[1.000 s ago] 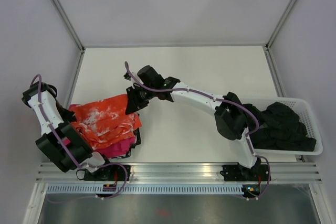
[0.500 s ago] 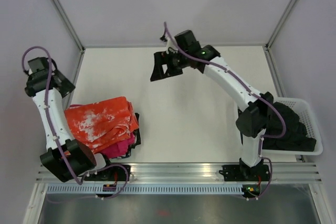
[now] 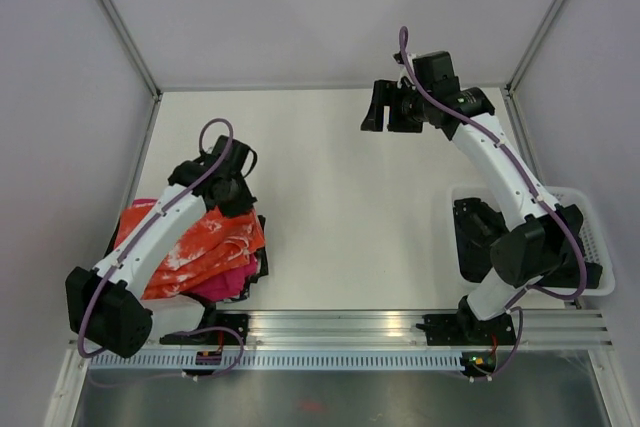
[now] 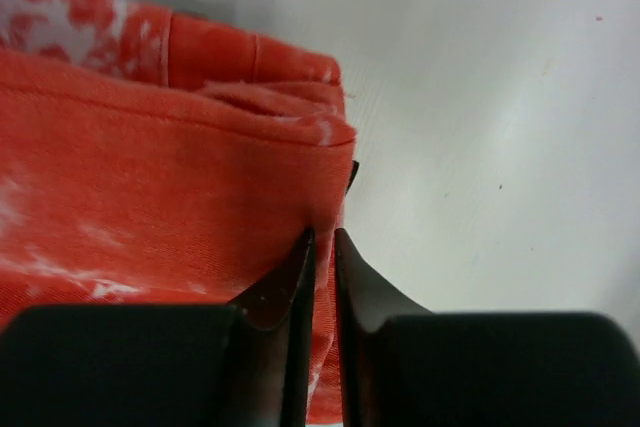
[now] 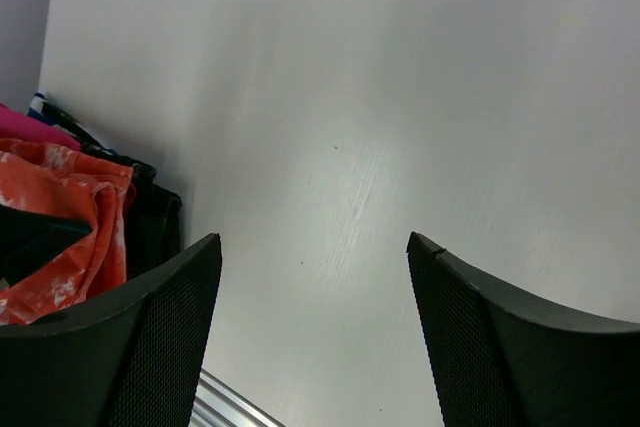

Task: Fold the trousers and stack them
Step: Neatly place the folded trousers to the corner

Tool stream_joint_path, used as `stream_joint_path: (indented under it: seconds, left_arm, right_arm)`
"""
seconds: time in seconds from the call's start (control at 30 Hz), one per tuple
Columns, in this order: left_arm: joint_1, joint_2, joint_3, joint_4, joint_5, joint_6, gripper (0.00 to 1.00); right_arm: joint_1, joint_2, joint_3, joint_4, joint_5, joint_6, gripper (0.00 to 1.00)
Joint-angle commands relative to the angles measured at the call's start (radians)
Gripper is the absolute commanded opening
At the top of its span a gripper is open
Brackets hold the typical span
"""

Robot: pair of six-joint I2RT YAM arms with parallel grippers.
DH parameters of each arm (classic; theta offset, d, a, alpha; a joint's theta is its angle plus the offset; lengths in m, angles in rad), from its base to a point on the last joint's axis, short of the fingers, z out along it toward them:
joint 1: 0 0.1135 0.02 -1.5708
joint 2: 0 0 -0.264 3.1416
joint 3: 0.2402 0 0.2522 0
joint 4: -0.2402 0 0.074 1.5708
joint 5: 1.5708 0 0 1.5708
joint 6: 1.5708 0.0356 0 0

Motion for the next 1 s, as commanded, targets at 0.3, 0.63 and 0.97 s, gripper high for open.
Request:
stream_joint_path:
  seconds: [0.3, 0.63, 0.97]
  left_arm:
    - [-0.091, -0.076, -0.302, -0.018, -0.017, -0.241, 0.15]
    - [-0.092, -0.067, 0.22, -0.047, 0.075, 0.119, 0.99]
    - [0.145, 0.097, 0.539, 0.355, 0.24, 0.376, 1.0]
  right_arm:
    - [-0.008, -0.063, -0.114, 0.001, 0.125, 0.045, 0.82]
    - [-0.039, 0.081, 0.235, -0.136, 0.16, 0.019, 0.98]
    - [-0.124, 0.014, 0.283, 0.092, 0.305, -0.052, 0.98]
